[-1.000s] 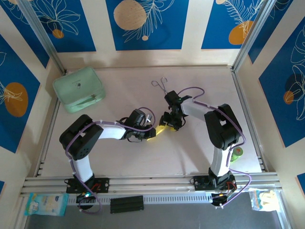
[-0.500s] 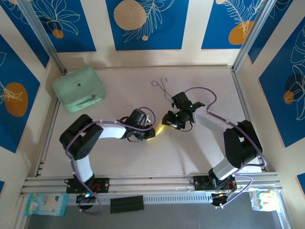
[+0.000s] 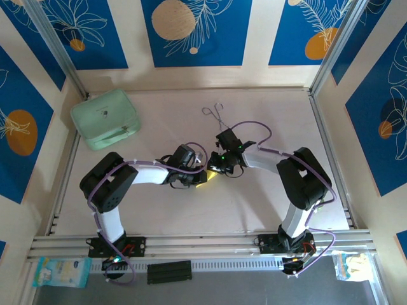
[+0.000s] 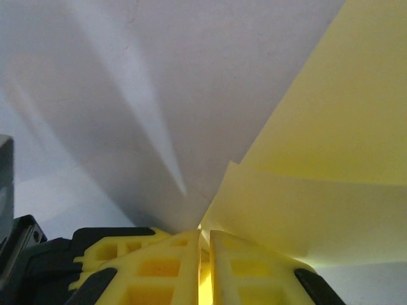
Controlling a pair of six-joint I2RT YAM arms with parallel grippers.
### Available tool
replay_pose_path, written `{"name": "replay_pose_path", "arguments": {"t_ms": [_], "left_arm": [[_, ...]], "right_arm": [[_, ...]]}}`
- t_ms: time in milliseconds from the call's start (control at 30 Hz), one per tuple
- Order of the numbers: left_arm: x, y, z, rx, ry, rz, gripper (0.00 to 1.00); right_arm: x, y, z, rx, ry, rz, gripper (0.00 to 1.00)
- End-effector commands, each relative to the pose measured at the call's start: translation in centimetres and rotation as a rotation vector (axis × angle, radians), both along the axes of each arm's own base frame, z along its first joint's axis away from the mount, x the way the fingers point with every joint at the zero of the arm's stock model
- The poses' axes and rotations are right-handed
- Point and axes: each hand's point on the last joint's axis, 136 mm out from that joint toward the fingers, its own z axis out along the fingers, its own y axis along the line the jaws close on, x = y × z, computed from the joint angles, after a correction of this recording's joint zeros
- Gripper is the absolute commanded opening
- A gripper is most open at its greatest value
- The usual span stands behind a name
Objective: Fold a paper plane with a square sheet of paper (pick it up from the middle)
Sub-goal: Fifth fold the wing at the center of the table.
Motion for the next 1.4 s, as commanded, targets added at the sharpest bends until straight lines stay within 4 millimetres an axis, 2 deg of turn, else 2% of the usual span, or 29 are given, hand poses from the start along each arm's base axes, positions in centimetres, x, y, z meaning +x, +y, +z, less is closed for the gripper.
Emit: {"name": "replay_pose_path", "arguments": {"t_ms": [0, 367, 733, 867, 967, 1033, 1133, 1200, 1367], "left_arm": [[-1.3, 1.6, -2.6, 0.088, 0.08, 0.003, 0.08], [-1.4, 1.5, -2.6, 0.089, 0.085, 0.001, 0.07], [-1.5, 1.6, -2.4, 0.087, 0.085, 0.0, 0.06], [-1.3, 1.4, -1.9, 0.077, 0.075, -0.003, 0.06], [-0.6, 0.3, 0.0, 0.015, 0.03, -0.016, 0.07], [0.2, -0.8, 2.0, -0.055, -0.017, -0.025, 0.08], [1.1, -1.7, 3.5, -0.105, -0.059, -0.022, 0.09], [1.5, -1.8, 3.6, -0.106, -0.07, -0.016, 0.09], [1.8, -1.4, 2.1, -0.066, -0.066, 0.007, 0.08]], "right_arm": [[-0.2, -0.1, -1.0, -0.004, 0.01, -0.004, 0.12], [-0.5, -1.8, -2.7, -0.056, 0.024, -0.012, 0.11], [-0.6, -2.3, -4.3, -0.067, 0.051, 0.026, 0.1], [-1.2, -2.7, -5.1, -0.086, 0.075, 0.027, 0.1], [-1.6, -3.0, -5.6, -0.096, 0.089, 0.027, 0.09], [-1.7, -3.0, -5.6, -0.095, 0.091, 0.03, 0.09], [-1.5, -2.8, -5.2, -0.081, 0.081, 0.036, 0.09], [-1.3, -2.6, -4.9, -0.065, 0.075, 0.038, 0.08], [-0.9, -2.1, -4.0, -0.019, 0.064, 0.037, 0.08]]}}
